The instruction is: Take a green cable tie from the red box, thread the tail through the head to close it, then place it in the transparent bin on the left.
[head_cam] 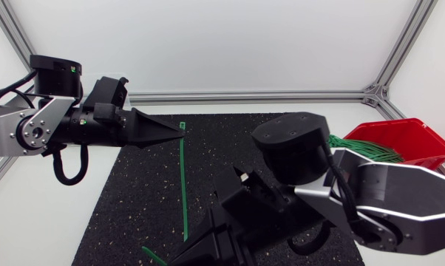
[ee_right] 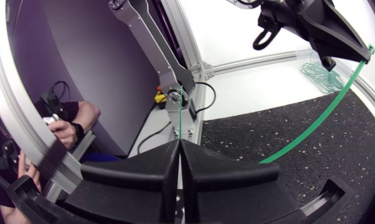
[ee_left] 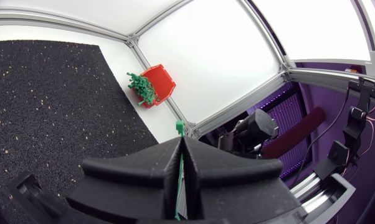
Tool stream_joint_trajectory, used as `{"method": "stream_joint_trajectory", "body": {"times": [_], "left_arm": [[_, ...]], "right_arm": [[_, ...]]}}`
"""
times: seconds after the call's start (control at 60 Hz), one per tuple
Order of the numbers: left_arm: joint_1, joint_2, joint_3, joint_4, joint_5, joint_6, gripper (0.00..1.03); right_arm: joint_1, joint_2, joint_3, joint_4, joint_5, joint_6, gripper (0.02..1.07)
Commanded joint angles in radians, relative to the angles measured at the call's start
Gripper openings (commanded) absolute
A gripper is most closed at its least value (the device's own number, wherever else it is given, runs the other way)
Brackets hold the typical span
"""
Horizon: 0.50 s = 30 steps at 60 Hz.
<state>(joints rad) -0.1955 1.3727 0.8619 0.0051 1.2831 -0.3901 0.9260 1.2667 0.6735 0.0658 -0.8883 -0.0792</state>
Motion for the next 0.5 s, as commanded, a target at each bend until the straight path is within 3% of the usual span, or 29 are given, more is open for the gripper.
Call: {"method": "stream_joint_trajectory", "body": {"times": [0.0,0.283,0.383,0.483], "left_arm": [[-0.005,-0.018,-0.027,0.018,0.001,-0.021,0.04],[-0.050,-0.049,-0.050,0.055,-0.036,-0.043,0.04],[-0.058,-0.075,-0.069,0.107,-0.048,-0.079,0.04],[-0.067,-0.104,-0.090,0.188,-0.054,-0.144,0.04]], "right_arm": [[-0.013,-0.052,0.038,-0.035,-0.072,0.110,0.08],[-0.096,-0.188,0.132,-0.037,-0.314,0.375,0.08],[-0.191,-0.194,0.135,0.009,-0.314,0.693,0.08],[-0.219,-0.207,0.126,0.117,-0.340,0.843,0.08]]}}
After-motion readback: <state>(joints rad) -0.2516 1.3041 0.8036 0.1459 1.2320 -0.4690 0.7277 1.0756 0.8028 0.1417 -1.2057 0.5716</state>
